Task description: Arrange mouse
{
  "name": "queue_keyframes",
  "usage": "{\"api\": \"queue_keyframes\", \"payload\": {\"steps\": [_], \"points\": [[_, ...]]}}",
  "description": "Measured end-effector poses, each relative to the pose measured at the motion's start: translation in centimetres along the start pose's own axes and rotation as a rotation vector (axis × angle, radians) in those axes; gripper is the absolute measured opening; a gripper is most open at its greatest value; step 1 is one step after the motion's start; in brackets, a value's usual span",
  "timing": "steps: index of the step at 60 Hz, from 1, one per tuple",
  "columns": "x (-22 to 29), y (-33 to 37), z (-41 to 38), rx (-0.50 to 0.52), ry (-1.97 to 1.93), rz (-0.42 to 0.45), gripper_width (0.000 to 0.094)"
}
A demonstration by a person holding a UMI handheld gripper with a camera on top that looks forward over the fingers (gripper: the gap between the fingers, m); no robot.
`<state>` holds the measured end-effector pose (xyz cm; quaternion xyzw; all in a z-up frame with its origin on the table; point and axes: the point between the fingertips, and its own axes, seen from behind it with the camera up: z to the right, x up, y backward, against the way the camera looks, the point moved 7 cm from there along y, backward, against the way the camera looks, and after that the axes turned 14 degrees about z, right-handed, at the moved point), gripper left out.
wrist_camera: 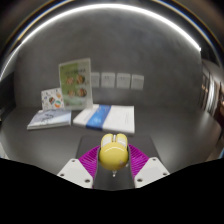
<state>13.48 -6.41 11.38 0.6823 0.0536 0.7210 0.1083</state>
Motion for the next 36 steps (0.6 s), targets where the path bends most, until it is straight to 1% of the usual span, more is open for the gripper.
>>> {"api": "queue_keyframes", "payload": {"steps": [2,5,9,13,14,17,18,19,20,21,22,23,24,25,30,31,32,36], "points": [[-1.9,-0.5,1.1,0.029,-0.022,-0.039,0.0405],[-4.0,-1.3,2.0,0.074,-0.031,-0.069,0.0406],[-5.9,-2.2,2.4,0.097,-0.026,-0.115,0.0407],[-7.8,-3.0,2.8,0.146,-0.030,-0.139,0.0410],[-7.8,-3.4,2.7,0.157,-0.048,-0.117,0.0413],[-8.0,-3.5,2.8,0.185,-0.074,-0.121,0.0415],[-8.0,-3.5,2.9,0.194,-0.082,-0.119,0.0429],[-7.9,-3.5,2.9,0.201,-0.090,-0.120,0.0499],[-7.6,-3.2,3.0,0.206,-0.094,-0.127,0.0471],[-7.6,-3.4,3.0,0.214,-0.099,-0.127,0.0492],[-7.5,-3.5,3.0,0.222,-0.105,-0.126,0.0551],[-7.5,-3.5,3.0,0.230,-0.107,-0.128,0.0527],[-7.5,-3.4,3.0,0.239,-0.110,-0.128,0.0543],[-7.4,-3.3,3.0,0.247,-0.114,-0.130,0.0644],[-7.3,-1.5,3.0,0.285,-0.147,-0.140,0.0895],[-7.1,-0.9,3.1,0.296,-0.154,-0.138,0.0892],[-6.9,-0.4,3.2,0.304,-0.160,-0.133,0.0838],[-6.3,2.1,3.9,0.332,-0.176,-0.108,0.0839]]}}
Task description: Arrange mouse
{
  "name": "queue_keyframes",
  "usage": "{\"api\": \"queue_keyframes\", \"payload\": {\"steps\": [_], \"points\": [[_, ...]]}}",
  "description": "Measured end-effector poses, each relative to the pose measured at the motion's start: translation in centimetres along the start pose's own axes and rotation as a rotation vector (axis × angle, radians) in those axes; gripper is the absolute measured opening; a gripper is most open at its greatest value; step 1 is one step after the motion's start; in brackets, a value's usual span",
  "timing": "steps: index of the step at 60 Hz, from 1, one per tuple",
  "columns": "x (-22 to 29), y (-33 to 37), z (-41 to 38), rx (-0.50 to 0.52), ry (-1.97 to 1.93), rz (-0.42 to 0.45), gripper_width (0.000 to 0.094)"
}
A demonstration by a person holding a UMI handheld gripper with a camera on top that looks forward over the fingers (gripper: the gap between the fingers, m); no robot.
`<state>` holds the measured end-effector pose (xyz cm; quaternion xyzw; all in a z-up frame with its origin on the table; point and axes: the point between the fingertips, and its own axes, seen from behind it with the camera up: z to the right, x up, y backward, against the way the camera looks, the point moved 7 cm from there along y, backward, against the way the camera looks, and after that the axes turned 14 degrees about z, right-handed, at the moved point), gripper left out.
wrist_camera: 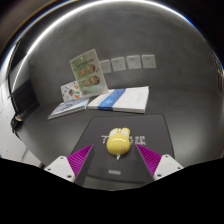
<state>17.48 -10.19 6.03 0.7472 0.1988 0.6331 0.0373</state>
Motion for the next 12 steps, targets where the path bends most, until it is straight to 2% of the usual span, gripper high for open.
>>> {"api": "queue_keyframes", "payload": {"steps": [7,12], "points": [[-0.2,6.0,1.0,-0.023,-0.018,0.016,0.0839],[-0.9,10.5,2.6,-0.094,-0.020,0.030,0.0838]]}}
